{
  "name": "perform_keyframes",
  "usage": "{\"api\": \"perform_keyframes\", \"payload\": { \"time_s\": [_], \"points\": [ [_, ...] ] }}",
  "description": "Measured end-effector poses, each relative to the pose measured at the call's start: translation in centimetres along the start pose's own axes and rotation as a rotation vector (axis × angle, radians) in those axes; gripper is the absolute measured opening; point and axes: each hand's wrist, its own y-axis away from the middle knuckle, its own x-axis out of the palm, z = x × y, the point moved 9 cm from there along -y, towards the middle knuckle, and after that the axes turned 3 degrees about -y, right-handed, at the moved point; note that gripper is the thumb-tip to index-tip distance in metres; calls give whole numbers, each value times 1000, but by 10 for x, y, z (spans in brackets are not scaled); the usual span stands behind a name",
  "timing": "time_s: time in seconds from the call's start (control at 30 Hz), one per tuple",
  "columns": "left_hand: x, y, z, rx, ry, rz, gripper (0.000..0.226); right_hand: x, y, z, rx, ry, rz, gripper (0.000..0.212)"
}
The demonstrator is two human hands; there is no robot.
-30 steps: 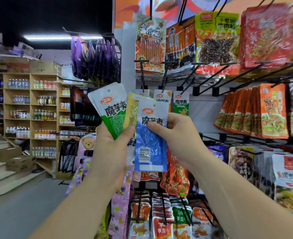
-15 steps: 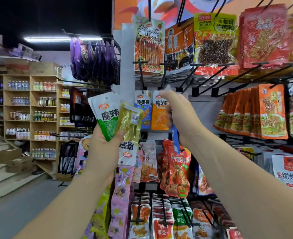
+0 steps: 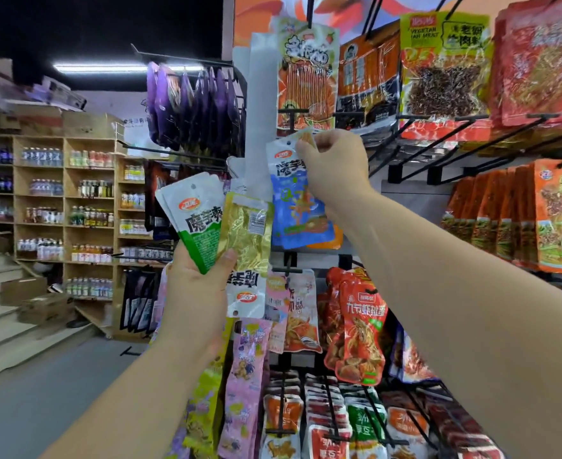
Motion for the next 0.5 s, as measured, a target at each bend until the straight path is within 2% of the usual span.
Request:
{"api": "perform_keyframes", "payload": {
  "time_s": [0.1, 0.5],
  "points": [
    [-4, -2, -5, 6, 28, -9, 42, 3, -5, -1, -16, 42, -37, 40],
    [-4, 0, -12, 46, 21, 17, 41, -3, -4, -6, -15, 26, -93, 37]
  ]
}}
